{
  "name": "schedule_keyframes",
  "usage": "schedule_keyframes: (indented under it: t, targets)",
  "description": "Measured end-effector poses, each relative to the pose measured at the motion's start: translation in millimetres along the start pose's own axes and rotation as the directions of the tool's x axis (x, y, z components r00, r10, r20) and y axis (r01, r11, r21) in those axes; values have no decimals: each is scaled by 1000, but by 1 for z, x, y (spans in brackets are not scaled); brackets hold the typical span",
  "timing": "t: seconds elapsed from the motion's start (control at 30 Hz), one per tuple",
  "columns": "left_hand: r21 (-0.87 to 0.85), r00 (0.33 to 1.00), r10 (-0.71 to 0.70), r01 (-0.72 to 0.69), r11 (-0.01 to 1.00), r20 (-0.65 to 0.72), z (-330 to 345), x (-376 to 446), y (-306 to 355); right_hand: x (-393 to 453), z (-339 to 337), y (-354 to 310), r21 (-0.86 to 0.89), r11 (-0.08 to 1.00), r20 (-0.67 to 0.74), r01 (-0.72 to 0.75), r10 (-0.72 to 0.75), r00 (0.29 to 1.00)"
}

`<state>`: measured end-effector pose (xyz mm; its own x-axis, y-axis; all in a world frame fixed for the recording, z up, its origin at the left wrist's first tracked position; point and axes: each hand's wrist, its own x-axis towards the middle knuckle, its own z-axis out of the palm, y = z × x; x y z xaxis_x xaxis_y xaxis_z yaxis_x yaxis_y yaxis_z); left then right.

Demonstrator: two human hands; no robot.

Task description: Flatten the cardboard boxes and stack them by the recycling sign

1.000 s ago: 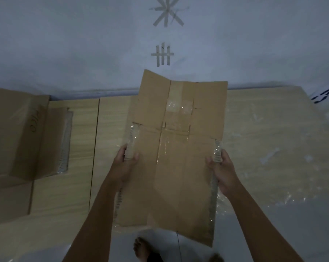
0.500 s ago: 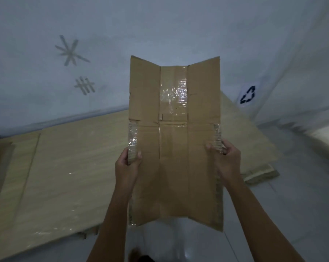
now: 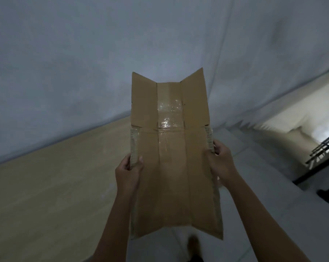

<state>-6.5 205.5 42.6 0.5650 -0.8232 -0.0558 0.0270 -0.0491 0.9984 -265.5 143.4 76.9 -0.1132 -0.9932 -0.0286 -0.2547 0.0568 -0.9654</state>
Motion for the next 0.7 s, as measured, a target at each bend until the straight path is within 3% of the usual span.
schedule_keyframes:
  t: [0.27,0.5,0.7]
  targets:
    - [-51,980,-200,200,978,6,186,59,-20,174,-101,28,-62,995,63,-77,81,995]
    - [105,984,-176,176,979,-13,327,106,-21,306,-171,59,-103,989,82,-102,111,991]
    - [255,965,-253,263,930,-69,430,154,-48,438,-209,104,-229,967,176,-114,157,972]
